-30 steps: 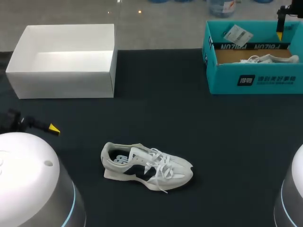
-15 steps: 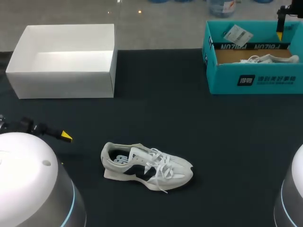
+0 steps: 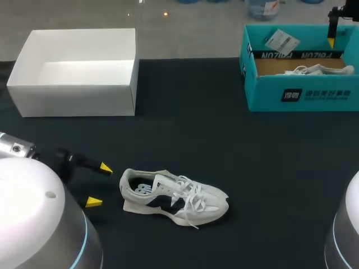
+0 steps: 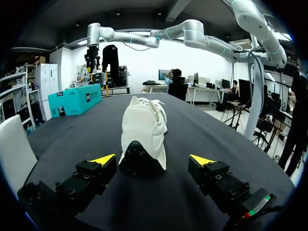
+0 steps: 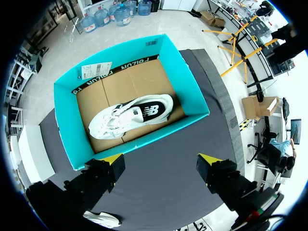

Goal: Take the shoe out of the shoebox, open the shoe tongue, remove and reinsert the insole, then place the shoe into the shoebox

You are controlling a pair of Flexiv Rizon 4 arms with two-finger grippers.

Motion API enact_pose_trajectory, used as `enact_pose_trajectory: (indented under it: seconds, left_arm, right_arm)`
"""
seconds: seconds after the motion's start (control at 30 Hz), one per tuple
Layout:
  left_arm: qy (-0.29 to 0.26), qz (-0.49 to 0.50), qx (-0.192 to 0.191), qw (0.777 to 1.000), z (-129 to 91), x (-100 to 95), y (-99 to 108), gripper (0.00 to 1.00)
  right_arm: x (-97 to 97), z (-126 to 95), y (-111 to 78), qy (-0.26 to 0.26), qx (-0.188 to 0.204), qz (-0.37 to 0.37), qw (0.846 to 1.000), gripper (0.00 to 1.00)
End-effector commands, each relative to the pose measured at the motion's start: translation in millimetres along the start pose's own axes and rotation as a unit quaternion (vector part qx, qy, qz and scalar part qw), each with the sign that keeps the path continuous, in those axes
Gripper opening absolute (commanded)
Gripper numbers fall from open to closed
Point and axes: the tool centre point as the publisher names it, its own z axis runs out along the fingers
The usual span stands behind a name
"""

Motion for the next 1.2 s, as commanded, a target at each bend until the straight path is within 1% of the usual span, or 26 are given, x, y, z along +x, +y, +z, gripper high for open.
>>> enact_pose_trajectory:
  seconds: [0.03, 0.37, 0.67, 0.7, 0.73, 0.77, 0.83, 0.87, 0.9, 0.93, 0.97, 1.0, 1.03, 1.07, 1.1, 1.2]
  left_arm:
    - [0.003, -0.001, 0.002, 1.0, 16, -6.3, 3, 1.0]
    - [0.009, -0.002, 0.001, 1.0, 39, -11.8, 3, 1.0]
    - [0.012, 0.0, -0.002, 1.0, 49, -8.9, 3, 1.0]
    - [0.011, 0.0, -0.003, 1.0, 50, -8.6, 3, 0.84]
    - [0.011, 0.0, -0.002, 1.0, 51, -8.3, 3, 0.74]
    - [0.011, 0.0, -0.003, 1.0, 52, -7.9, 3, 0.71]
    - [0.01, -0.001, -0.006, 1.0, 56, -8.1, 4, 0.74]
    - [0.01, -0.001, -0.007, 1.0, 58, -7.9, 5, 0.73]
    - [0.011, -0.002, -0.006, 1.0, 59, -7.4, 5, 0.49]
    - [0.011, -0.001, -0.007, 1.0, 61, -6.7, 5, 0.42]
    - [0.01, 0.0, -0.009, 1.0, 62, -6.1, 5, 0.39]
    - [0.012, -0.001, -0.008, 1.0, 64, -5.7, 5, 0.42]
    - [0.009, 0.0, -0.012, 1.0, 65, -5.3, 5, 0.58]
    - [0.01, 0.0, -0.012, 1.0, 66, -5.0, 4, 0.88]
    - [0.009, -0.001, -0.011, 1.0, 67, -4.9, 4, 1.0]
    - [0.002, -0.003, -0.01, 1.0, 68, -4.5, 3, 1.0]
  right_arm:
    - [-0.3, 0, -0.2, 0.0, -0.001, 0.0, 1.0, 1.0]
    - [-0.3, 0, -0.2, 0.0, -0.001, 0.0, 1.0, 1.0]
    - [-0.3, 0, -0.2, 0.0, -0.001, 0.0, 1.0, 1.0]
    - [-0.3, 0, -0.2, 0.0, -0.001, 0.0, 1.0, 1.0]
    - [-0.3, 0, -0.2, 0.0, -0.001, 0.0, 1.0, 1.0]
    - [-0.3, 0, -0.2, 0.0, -0.001, 0.0, 1.0, 1.0]
    - [-0.3, 0, -0.2, 0.0, -0.001, 0.0, 1.0, 1.0]
    - [-0.3, 0, -0.2, 0.0, -0.001, 0.0, 1.0, 1.0]
    - [-0.3, 0, -0.2, 0.0, -0.001, 0.0, 1.0, 1.0]
    - [-0.3, 0, -0.2, 0.0, -0.001, 0.0, 1.0, 1.0]
    - [-0.3, 0, -0.2, 0.0, -0.001, 0.0, 1.0, 1.0]
    - [-0.3, 0, -0.2, 0.0, -0.001, 0.0, 1.0, 1.0]
    - [-0.3, 0, -0.2, 0.0, -0.001, 0.0, 1.0, 1.0]
    - [-0.3, 0, -0.2, 0.0, -0.001, 0.0, 1.0, 1.0]
    - [-0.3, 0, -0.2, 0.0, -0.001, 0.0, 1.0, 1.0]
    - [-0.3, 0, -0.2, 0.0, -0.001, 0.0, 1.0, 1.0]
